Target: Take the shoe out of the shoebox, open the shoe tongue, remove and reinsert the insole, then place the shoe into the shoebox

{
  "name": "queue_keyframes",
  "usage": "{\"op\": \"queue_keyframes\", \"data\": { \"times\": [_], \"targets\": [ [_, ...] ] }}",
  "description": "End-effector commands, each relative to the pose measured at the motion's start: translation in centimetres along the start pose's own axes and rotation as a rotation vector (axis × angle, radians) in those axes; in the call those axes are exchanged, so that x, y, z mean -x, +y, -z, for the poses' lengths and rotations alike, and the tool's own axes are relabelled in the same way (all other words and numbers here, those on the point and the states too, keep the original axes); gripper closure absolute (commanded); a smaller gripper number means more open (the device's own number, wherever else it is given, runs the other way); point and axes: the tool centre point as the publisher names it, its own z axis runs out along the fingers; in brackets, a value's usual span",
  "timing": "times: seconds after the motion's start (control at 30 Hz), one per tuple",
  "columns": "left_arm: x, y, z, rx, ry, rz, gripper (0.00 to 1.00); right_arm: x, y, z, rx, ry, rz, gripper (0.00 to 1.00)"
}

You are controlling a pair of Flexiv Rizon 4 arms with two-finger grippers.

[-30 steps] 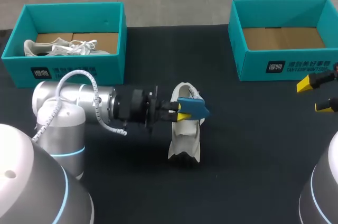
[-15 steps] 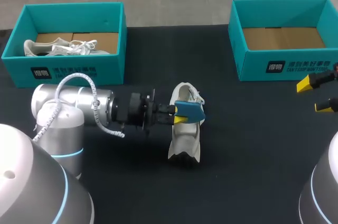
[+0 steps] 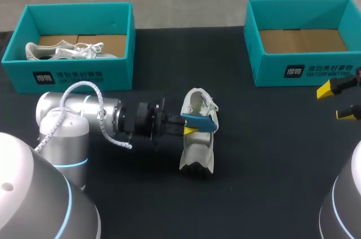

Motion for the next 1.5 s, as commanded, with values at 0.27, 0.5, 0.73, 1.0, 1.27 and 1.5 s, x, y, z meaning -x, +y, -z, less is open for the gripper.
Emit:
{"op": "queue_keyframes", "data": {
  "times": [0.27, 0.5, 0.73, 1.0, 1.27, 1.5],
  "targets": [
    [0.4, 2.5, -0.5, -0.027, -0.004, -0.015, 1.00, 0.0, -1.0, 0.3, 0.041, -0.003, -0.002, 0.00],
    [0.6, 3.5, -0.8, 0.000, -0.018, -0.034, 1.00, 0.0, -1.0, 0.3, 0.041, -0.003, -0.002, 0.00],
    [0.6, 4.4, -1.0, 0.022, -0.015, -0.037, 1.00, 0.0, -1.0, 0.3, 0.041, -0.003, -0.002, 0.00],
    [0.2, 4.2, -0.9, 0.038, -0.022, -0.036, 1.00, 0.0, -1.0, 0.3, 0.041, -0.003, -0.002, 0.00],
    [0.2, 4.2, -0.9, 0.038, -0.022, -0.036, 1.00, 0.0, -1.0, 0.3, 0.041, -0.003, -0.002, 0.00],
    [0.2, 3.8, -0.8, 0.042, 0.003, -0.037, 0.78, 0.0, -1.0, 0.3, 0.041, -0.003, -0.002, 0.00]
  ]
}}
